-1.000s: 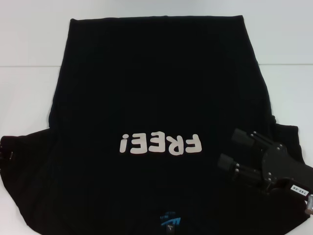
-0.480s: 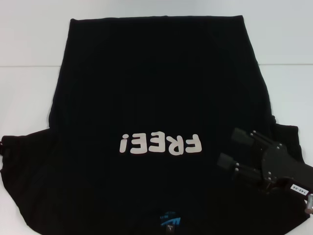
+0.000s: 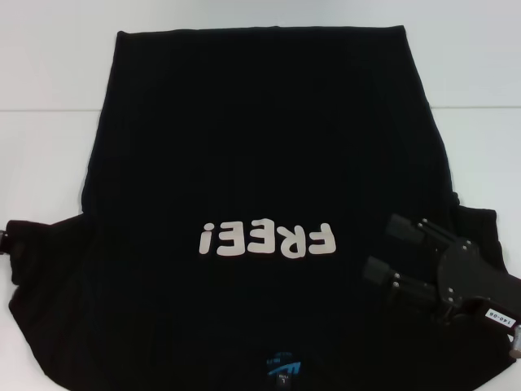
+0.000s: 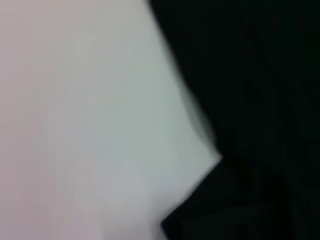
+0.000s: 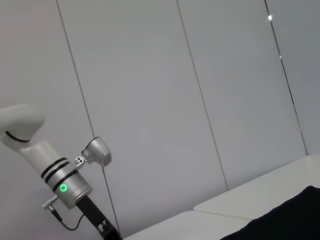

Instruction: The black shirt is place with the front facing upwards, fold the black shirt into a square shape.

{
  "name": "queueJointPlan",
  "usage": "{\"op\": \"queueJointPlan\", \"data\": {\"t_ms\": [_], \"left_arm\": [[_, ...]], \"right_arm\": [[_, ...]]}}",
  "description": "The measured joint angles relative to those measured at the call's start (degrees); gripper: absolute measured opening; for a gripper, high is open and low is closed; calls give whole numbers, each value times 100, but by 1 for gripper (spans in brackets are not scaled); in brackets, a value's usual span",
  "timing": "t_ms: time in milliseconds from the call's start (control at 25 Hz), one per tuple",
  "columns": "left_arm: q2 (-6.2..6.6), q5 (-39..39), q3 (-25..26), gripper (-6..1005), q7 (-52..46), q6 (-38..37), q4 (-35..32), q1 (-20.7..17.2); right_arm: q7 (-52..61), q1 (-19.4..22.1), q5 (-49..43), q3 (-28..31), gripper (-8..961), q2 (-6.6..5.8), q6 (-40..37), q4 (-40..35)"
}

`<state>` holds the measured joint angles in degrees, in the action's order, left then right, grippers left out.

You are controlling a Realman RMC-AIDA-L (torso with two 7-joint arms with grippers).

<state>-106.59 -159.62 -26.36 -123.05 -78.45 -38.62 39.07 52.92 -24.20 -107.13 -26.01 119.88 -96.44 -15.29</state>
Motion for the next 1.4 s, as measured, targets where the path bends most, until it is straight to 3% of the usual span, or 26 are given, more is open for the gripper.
{"op": "queueJointPlan", "data": {"t_ms": [720, 1160, 1400], "left_arm": [[32, 702, 42, 15, 134, -685, -40, 67], [-132, 1119, 1, 21, 124, -1017, -5, 295], [-344, 1160, 2, 24, 89, -1036, 29, 507]], "right_arm": [[-16, 6, 0, 71, 896, -9, -89, -31], [-42, 145, 0, 87, 895, -31, -247, -78], [-69, 259, 0, 130, 895, -81, -336, -97]]}}
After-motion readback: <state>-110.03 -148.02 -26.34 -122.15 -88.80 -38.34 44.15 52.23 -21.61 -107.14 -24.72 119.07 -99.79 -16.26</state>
